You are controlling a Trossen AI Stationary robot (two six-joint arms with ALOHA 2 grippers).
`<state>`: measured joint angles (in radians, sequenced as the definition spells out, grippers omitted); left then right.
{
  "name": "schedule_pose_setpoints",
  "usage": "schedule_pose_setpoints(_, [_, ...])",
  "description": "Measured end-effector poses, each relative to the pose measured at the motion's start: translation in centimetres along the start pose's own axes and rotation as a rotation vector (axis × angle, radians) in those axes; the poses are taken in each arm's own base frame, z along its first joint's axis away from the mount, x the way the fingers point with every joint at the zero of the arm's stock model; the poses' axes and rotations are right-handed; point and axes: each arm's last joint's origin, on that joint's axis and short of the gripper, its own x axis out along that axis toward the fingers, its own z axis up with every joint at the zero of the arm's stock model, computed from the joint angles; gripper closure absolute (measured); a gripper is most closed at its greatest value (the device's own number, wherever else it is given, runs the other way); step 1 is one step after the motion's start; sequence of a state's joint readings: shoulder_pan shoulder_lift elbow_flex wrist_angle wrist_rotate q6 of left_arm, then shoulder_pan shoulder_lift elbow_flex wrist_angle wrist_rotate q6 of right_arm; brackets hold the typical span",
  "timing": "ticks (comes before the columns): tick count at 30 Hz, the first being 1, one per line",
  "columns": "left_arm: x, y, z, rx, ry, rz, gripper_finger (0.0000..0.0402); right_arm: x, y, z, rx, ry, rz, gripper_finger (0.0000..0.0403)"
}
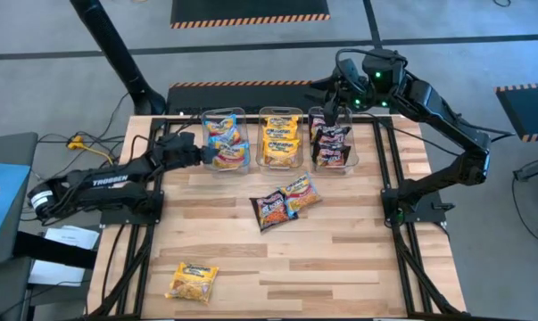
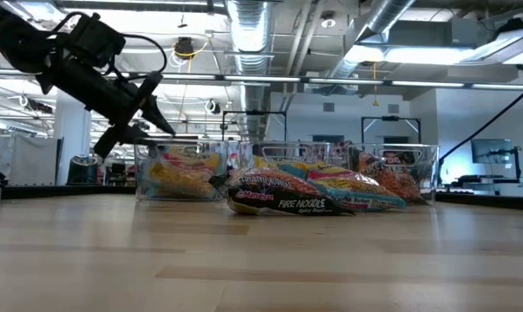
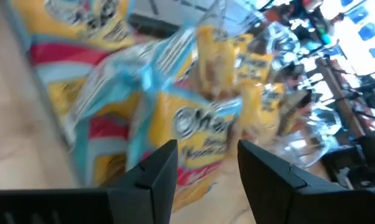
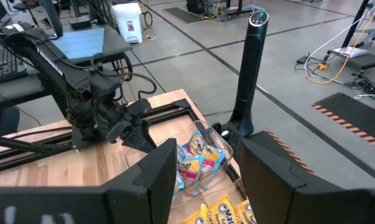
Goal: Sort Maruchan noodles
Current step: Adjust the left transparent bin
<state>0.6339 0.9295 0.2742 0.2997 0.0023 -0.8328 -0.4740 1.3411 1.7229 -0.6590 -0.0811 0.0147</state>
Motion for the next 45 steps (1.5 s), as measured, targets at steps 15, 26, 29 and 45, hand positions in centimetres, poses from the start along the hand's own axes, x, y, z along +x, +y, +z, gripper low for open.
schedule_pose_setpoints(15, [-1.1,-6.0,1.8,0.296,0.39,-0.191,0.0248,0.0,0.0,0.0,0.003,0.0,0.0,0.0207])
schedule_pose_setpoints(26, [-2.1,-5.6,-0.5,0.419,0.556,0.032,0.0248,0.0,0.0,0.0,0.003,0.0,0.0,0.0207])
schedule_pose_setpoints(29, [-1.9,-5.1,-0.7,0.447,0.555,0.112,0.0248,0.0,0.0,0.0,0.003,0.0,0.0,0.0207])
schedule_pose_setpoints(45, [-0.4,-2.6,0.5,0.472,0.49,0.37,0.0248,0.0,0.1,0.0,0.003,0.0,0.004,0.0207])
